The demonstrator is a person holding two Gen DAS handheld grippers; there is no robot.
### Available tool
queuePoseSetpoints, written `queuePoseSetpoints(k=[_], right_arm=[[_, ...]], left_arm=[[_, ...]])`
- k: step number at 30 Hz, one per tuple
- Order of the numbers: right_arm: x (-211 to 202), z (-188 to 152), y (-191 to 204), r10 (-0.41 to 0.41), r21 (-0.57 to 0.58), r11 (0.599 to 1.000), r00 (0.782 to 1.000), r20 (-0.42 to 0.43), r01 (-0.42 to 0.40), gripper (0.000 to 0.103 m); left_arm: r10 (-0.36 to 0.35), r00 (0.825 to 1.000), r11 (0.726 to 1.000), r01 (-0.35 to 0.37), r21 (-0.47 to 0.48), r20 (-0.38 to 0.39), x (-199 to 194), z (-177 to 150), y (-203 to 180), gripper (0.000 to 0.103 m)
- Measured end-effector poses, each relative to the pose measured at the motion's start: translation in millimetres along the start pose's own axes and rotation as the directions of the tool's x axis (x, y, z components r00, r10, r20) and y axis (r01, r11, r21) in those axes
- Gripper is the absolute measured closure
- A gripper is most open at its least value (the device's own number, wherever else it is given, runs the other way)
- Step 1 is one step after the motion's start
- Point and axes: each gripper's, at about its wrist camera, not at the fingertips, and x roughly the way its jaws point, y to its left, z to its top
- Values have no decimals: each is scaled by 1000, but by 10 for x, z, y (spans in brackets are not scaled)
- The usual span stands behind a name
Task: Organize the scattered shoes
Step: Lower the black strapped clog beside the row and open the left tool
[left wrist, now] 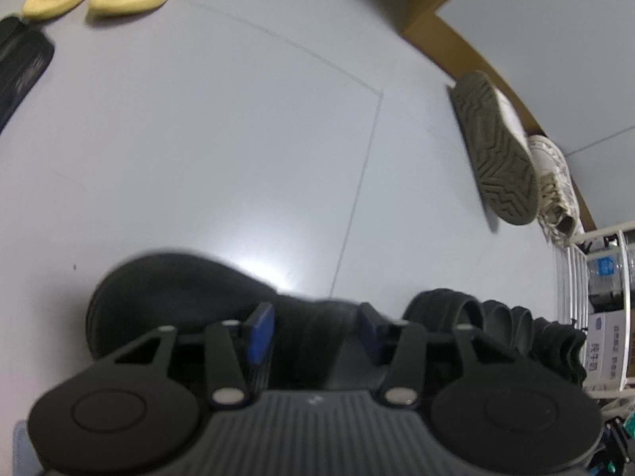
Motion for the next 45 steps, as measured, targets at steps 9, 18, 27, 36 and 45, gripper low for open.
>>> queuePoseSetpoints(k=[9, 18, 27, 36, 45], right_arm=[[-728, 357, -76, -18, 13, 1000, 999, 34, 18, 8], [-1160, 726, 126, -51, 253, 965, 995, -82, 71, 8], [-1464, 771, 631, 37, 367, 930, 997, -62, -12, 8], [-1162, 548, 925, 95, 492, 866, 995, 22, -93, 8], [-715, 472, 1223, 83, 561, 822, 995, 59, -102, 8]], left_arm=[[29, 996, 1000, -29, -5, 81, -806, 293, -695, 46], [145, 986, 989, -142, -43, 76, -1588, 67, -1151, 36], [149, 984, 989, -149, -8, 95, -2171, -500, -1190, 34], [152, 985, 985, -157, 71, 76, -2079, -526, -965, 30], [110, 993, 971, -99, 219, -37, -1758, -436, -685, 34]])
